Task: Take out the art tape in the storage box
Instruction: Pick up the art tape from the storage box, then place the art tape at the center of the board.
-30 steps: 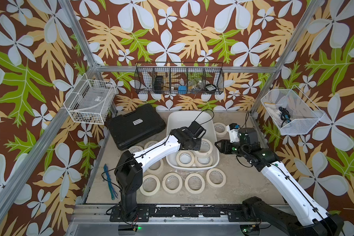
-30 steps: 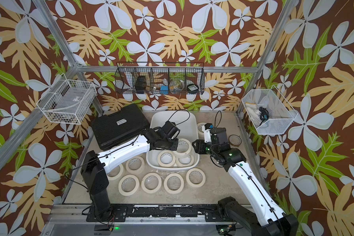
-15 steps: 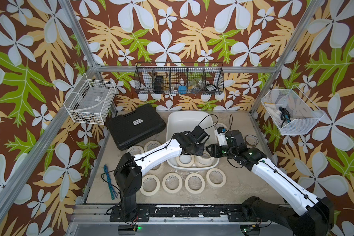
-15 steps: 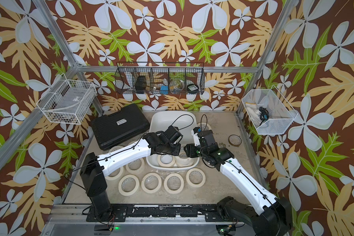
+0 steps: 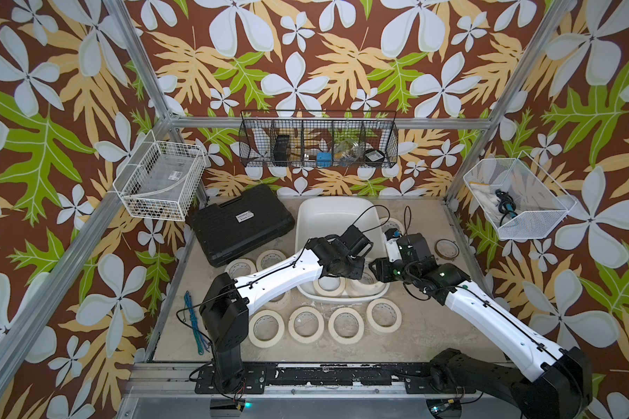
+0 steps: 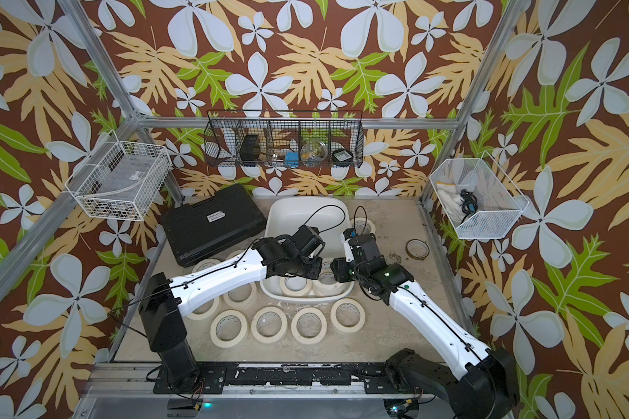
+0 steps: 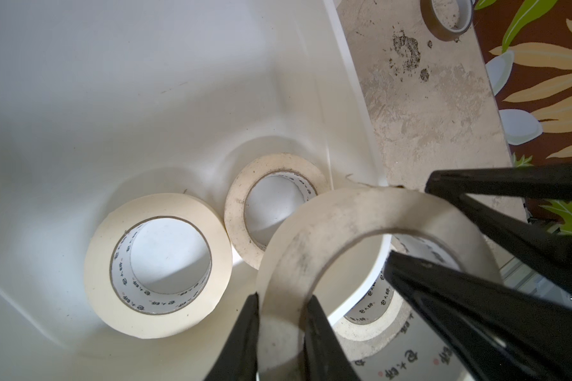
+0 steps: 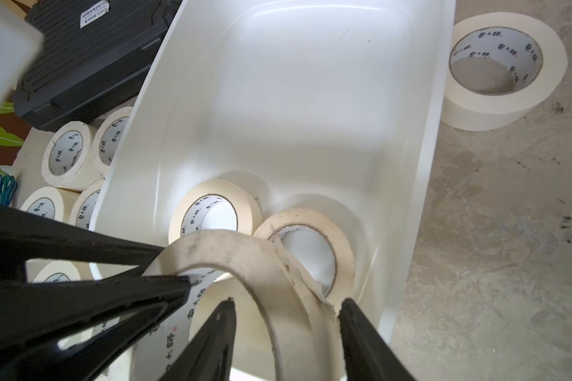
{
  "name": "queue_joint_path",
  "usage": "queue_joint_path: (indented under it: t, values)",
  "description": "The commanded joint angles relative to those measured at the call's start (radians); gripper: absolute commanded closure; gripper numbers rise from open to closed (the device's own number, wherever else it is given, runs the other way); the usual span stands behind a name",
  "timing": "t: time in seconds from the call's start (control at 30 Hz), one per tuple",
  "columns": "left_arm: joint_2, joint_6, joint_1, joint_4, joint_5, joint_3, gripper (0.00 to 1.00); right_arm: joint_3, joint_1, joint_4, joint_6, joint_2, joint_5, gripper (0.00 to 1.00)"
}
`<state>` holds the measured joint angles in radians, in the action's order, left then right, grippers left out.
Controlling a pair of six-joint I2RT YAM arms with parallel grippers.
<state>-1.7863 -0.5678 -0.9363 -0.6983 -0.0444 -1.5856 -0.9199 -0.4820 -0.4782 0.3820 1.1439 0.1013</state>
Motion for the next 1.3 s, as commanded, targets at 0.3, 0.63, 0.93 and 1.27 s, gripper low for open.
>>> queue_joint_path:
  t: [0.3,0.63,0.93,1.27]
  values:
    - [0.028,-0.005,0.002,0.051,-0.018,0.021,0.81,-0.011,-0.006,0.01,-0.012,0.012,-0.028,0.76]
    - [0.176,-0.043,0.003,0.228,-0.009,0.168,0.34,-0.024,-0.006,0.002,-0.017,0.014,-0.124,0.89]
    - [0.313,-0.089,0.011,0.325,-0.091,0.287,0.27,-0.092,0.032,0.018,-0.054,0.055,-0.227,0.91]
    - [0.357,-0.095,0.018,0.313,-0.112,0.316,0.27,-0.202,0.283,0.11,0.01,0.153,-0.278,1.0]
